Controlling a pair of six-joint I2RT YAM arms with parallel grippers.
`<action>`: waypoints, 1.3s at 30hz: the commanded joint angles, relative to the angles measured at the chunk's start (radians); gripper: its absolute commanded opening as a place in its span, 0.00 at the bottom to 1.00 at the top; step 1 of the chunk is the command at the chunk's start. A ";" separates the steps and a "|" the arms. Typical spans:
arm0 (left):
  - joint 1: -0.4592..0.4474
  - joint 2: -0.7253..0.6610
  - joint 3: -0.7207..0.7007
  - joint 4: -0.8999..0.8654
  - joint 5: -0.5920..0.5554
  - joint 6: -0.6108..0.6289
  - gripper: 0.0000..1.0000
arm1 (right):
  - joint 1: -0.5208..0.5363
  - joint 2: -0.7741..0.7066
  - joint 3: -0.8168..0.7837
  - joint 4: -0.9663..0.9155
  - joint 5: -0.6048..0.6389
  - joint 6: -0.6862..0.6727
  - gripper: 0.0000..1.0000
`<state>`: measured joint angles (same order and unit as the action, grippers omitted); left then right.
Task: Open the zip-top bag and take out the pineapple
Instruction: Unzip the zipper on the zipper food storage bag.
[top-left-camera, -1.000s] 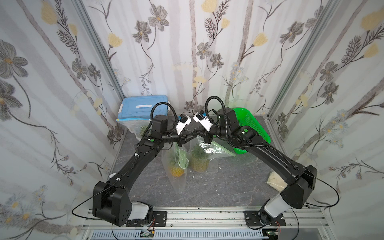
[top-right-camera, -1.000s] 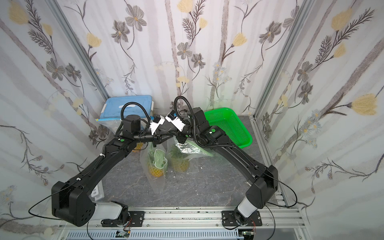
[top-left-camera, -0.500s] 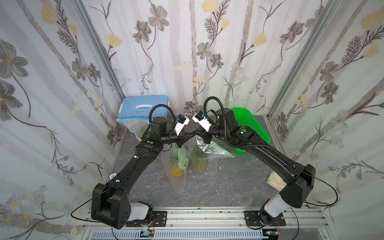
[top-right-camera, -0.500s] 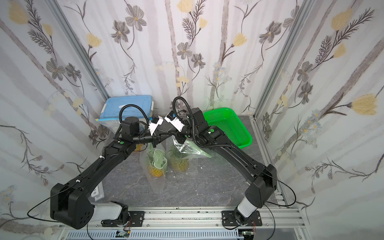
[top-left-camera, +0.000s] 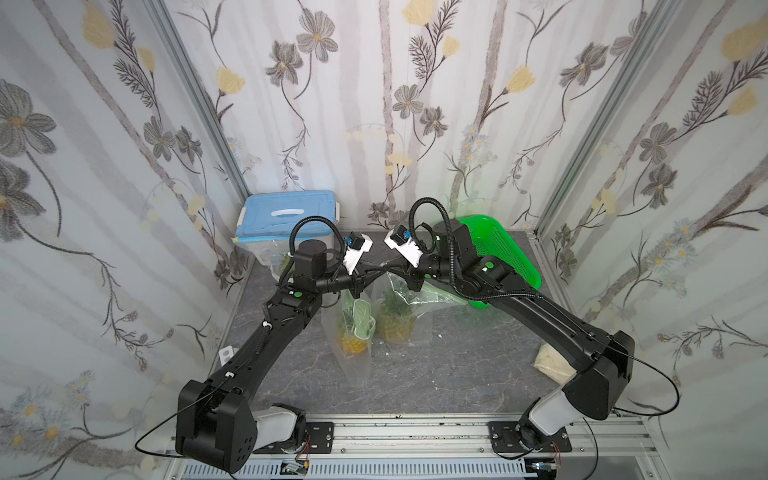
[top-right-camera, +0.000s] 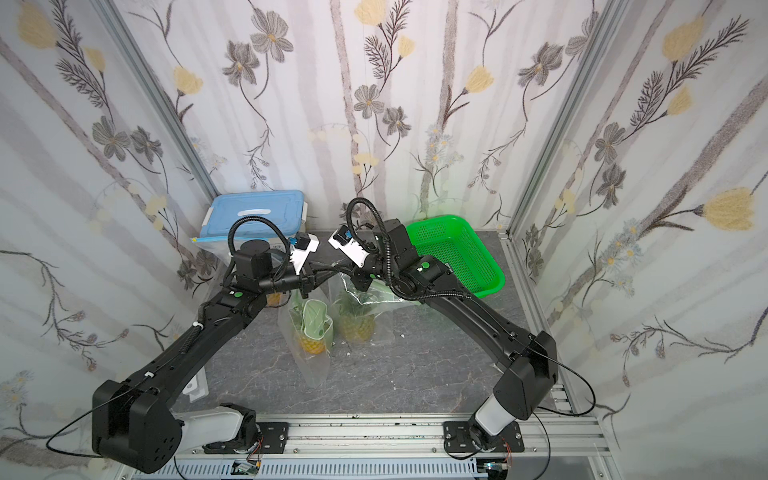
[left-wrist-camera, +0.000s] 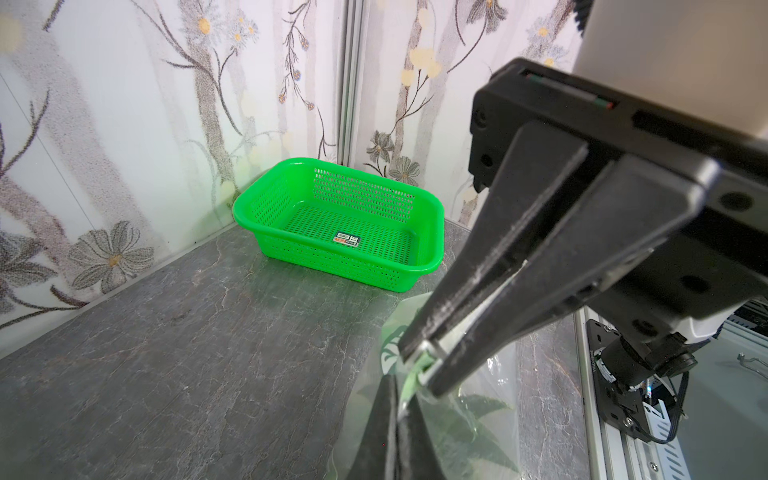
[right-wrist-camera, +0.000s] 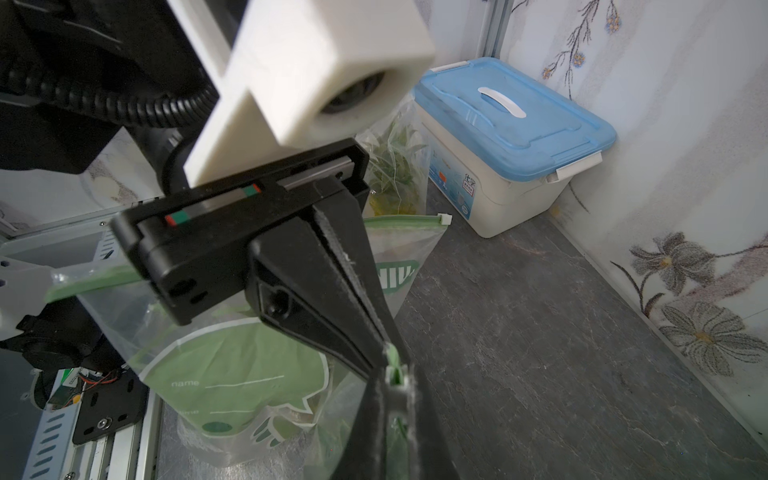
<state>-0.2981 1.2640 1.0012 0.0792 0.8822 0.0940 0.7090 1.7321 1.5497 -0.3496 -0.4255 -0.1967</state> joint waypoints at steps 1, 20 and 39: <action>0.024 -0.030 -0.006 0.085 -0.078 -0.024 0.00 | -0.014 -0.024 -0.018 -0.029 0.043 -0.027 0.02; 0.043 -0.046 -0.035 0.134 -0.082 -0.057 0.00 | -0.038 -0.061 -0.063 -0.016 0.048 -0.028 0.01; 0.095 -0.027 -0.023 0.199 -0.225 -0.146 0.00 | -0.049 -0.313 -0.296 -0.069 0.186 0.074 0.01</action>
<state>-0.2134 1.2312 0.9604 0.1890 0.7635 -0.0299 0.6624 1.4517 1.2747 -0.3904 -0.3016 -0.1596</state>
